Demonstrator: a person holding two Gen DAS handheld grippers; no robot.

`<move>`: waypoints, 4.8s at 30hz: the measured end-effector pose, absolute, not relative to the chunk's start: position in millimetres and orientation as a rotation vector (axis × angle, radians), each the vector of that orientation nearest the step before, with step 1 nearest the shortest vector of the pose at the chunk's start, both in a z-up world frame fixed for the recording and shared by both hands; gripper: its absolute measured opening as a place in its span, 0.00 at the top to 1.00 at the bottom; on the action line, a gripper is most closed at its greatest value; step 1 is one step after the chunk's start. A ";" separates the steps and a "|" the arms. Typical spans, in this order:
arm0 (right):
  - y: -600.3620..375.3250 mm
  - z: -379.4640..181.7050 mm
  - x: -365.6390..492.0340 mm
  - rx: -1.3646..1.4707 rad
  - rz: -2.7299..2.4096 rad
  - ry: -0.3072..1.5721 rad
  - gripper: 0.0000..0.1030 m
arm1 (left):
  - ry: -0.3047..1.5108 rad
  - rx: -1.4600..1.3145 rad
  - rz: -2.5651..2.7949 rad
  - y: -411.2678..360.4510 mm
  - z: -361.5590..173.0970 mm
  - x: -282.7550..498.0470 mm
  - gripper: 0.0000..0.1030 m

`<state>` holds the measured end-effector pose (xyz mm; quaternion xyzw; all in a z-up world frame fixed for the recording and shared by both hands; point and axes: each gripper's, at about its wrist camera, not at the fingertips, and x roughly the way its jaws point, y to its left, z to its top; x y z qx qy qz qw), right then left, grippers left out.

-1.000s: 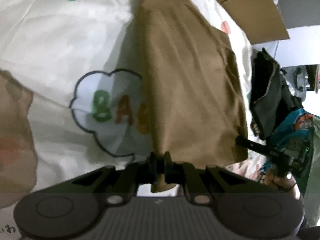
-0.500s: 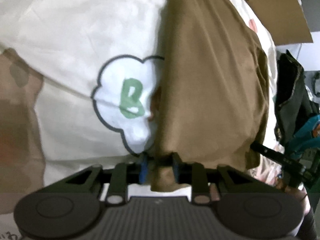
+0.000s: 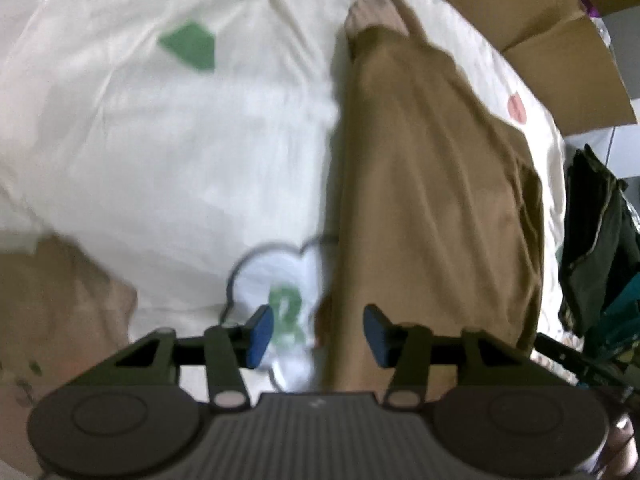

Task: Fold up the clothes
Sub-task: 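Move both tools to the end of the shirt strip and pinch it, then lift the pinched brown shirt up off the bed with both tools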

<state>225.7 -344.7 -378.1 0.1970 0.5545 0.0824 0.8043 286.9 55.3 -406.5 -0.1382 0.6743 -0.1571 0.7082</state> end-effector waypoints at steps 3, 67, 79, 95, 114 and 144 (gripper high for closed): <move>-343.4 -372.4 237.0 0.421 0.182 1.162 0.38 | 1.472 -0.300 -0.357 55.5 -404.5 301.4 0.49; -374.1 -427.0 389.4 0.609 0.299 1.109 0.56 | 1.240 -0.527 -0.530 42.5 -449.6 428.5 0.58; -379.8 -454.4 401.7 0.800 0.379 1.146 0.49 | 1.263 -0.667 -0.622 38.9 -472.1 429.1 0.58; -362.3 -434.6 412.8 0.687 0.434 1.158 0.86 | 1.245 -0.575 -0.650 29.4 -445.9 426.1 0.94; -349.8 -321.2 359.2 0.559 0.412 1.008 0.88 | 1.094 -0.399 -0.599 16.3 -306.8 372.8 0.95; -388.1 -39.2 251.2 0.429 0.385 0.634 0.88 | 0.803 -0.262 -0.636 -44.9 -4.8 275.3 0.96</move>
